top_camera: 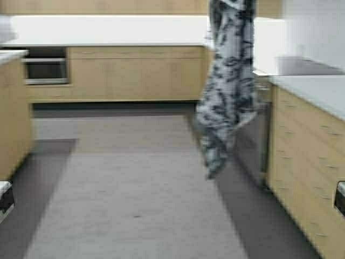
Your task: Get the cloth and wipe up the spill under the wine glass
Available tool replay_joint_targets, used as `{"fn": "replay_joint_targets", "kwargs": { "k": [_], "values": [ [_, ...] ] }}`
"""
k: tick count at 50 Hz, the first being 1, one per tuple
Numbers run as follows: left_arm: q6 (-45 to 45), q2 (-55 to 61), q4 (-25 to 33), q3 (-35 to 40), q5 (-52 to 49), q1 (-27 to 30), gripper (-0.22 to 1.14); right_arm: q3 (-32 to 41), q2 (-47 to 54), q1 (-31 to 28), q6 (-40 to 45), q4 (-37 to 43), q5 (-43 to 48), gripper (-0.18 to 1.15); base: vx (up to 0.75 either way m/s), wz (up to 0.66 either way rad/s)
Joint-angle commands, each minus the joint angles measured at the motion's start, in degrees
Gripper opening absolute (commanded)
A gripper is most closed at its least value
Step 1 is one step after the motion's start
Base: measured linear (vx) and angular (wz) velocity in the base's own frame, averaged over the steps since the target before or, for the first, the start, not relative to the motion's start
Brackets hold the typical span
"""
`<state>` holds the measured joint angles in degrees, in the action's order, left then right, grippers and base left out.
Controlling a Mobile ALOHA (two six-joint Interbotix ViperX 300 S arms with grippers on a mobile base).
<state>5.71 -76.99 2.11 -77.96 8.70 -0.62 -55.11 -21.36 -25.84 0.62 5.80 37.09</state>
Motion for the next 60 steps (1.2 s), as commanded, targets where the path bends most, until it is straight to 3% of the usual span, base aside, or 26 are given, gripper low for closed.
{"fn": "replay_joint_targets", "kwargs": {
  "k": [1,14,34,49,60],
  "values": [
    [0.0,0.7,0.09,1.41,0.35,0.09,0.03,1.14,-1.67,0.44,0.18,0.09,0.26,0.17,-0.04,0.6],
    [-0.26,0.35,0.09,1.23,0.44,0.09,0.03,0.09,-3.69,-0.62,5.01,0.09,0.26,0.17,-0.04,0.58],
    [-0.26,0.7,0.09,1.23,1.41,0.09,0.03,0.79,-3.6,-0.53,5.19,0.09,0.35,0.17,-0.01,0.45],
    [-0.44,2.37,0.09,1.49,3.43,0.26,0.03,1.76,-3.6,0.35,5.01,0.0,0.62,0.17,0.03,0.32],
    [-0.7,9.14,0.0,2.55,8.96,3.43,0.02,0.97,-3.6,1.76,5.1,0.0,0.62,0.17,0.07,0.15]
  ]
}}
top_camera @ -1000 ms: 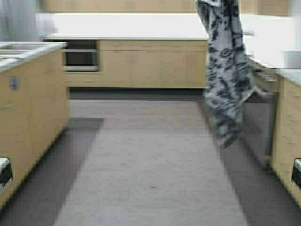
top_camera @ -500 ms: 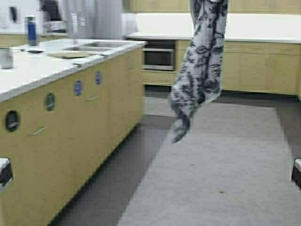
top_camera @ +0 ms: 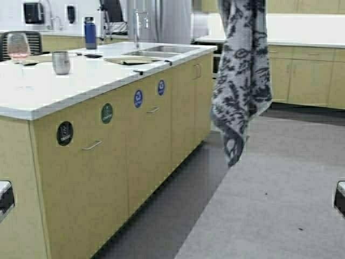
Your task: Get the cloth and wipe up the spill under the wine glass
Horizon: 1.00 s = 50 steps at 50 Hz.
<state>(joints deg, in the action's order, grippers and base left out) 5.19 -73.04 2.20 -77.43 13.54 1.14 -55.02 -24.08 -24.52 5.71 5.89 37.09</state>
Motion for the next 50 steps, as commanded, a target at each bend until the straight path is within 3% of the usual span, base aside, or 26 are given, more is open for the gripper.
{"fn": "replay_joint_targets", "kwargs": {
  "k": [1,21,50],
  "values": [
    [-0.18,6.33,0.0,2.2,4.92,2.02,0.02,1.05,-0.88,0.44,0.0,-0.09,0.62,0.17,0.1,0.12],
    [1.05,30.23,-0.97,13.89,12.04,2.02,0.02,0.97,-0.79,0.44,0.09,-0.09,0.62,0.17,0.15,0.14],
    [1.05,36.83,-1.05,17.49,13.62,0.26,0.02,0.7,-0.88,0.44,0.35,-0.09,0.62,0.17,0.23,0.11]
  ]
}}
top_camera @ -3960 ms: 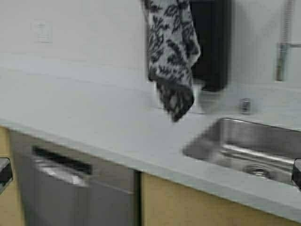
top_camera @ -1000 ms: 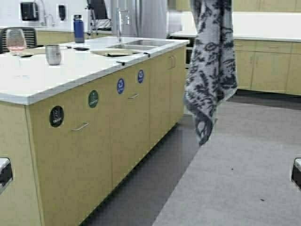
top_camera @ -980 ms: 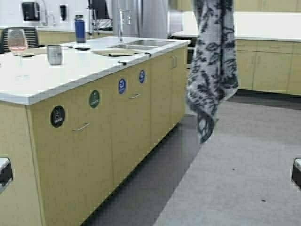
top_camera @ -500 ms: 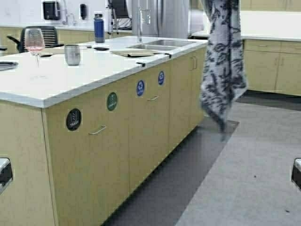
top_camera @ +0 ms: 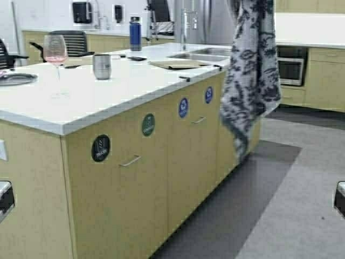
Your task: Get the cloth and wipe up the spill under the wine glass
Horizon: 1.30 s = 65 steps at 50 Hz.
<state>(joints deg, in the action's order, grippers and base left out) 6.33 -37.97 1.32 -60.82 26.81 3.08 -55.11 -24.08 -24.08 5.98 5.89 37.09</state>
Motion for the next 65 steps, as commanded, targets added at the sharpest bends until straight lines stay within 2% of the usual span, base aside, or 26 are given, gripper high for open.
{"fn": "replay_joint_targets", "kwargs": {
  "k": [1,11,23,48,65],
  "values": [
    [-0.18,2.29,-0.35,0.7,0.35,-2.37,0.02,0.79,-0.79,0.0,0.09,-0.09,0.7,0.17,0.22,0.13],
    [-0.44,12.22,-1.85,-0.26,5.45,-10.46,0.02,1.14,-0.88,0.0,0.09,-0.09,0.62,0.17,0.21,0.19],
    [-0.53,26.63,-0.79,2.02,16.35,-15.64,0.02,0.53,-2.02,0.0,0.0,-0.09,0.62,0.17,0.2,0.28],
    [-0.79,44.12,-0.35,11.16,19.95,-20.13,0.02,1.32,-2.02,0.0,-0.18,-0.09,0.7,0.17,0.19,0.27],
    [-0.88,59.5,-2.11,18.54,28.39,-23.99,0.03,0.09,-2.02,0.0,-0.53,-0.18,1.76,0.17,0.17,0.19]
  ]
}}
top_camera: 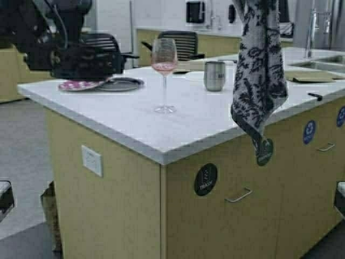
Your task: Get the cloth and wipe up the spill under the wine glass
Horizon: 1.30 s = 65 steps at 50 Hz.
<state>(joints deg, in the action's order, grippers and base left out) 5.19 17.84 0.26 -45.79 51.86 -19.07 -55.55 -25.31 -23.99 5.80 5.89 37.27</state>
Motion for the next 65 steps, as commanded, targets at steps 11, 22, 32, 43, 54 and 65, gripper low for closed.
{"fn": "replay_joint_targets", "kwargs": {
  "k": [11,22,32,43,54,65],
  "values": [
    [0.0,10.2,-2.11,9.4,7.56,-2.72,0.03,-2.11,-0.44,-0.09,-4.22,-0.09,4.75,0.17,0.15,0.09],
    [0.0,16.52,-6.5,16.79,8.17,-2.81,0.06,-2.99,-0.44,-0.09,-8.7,0.53,6.59,0.17,0.16,0.03],
    [0.7,20.57,-9.23,20.04,10.63,-3.34,0.15,-4.04,-0.26,-0.09,-9.49,2.29,7.47,0.17,0.17,0.02],
    [0.53,21.71,-9.4,20.48,11.43,-3.52,0.37,-4.04,-0.09,-0.09,-9.93,2.64,7.47,0.17,0.14,-0.02],
    [0.44,21.62,-9.58,19.07,13.71,-3.52,0.64,-3.96,-0.09,-0.09,-9.84,2.64,7.47,0.17,0.11,-0.08],
    [-0.44,22.15,-9.67,18.19,14.24,-3.52,0.94,-3.78,0.09,-0.09,-9.58,2.64,7.38,0.17,0.08,-0.05]
  ]
}}
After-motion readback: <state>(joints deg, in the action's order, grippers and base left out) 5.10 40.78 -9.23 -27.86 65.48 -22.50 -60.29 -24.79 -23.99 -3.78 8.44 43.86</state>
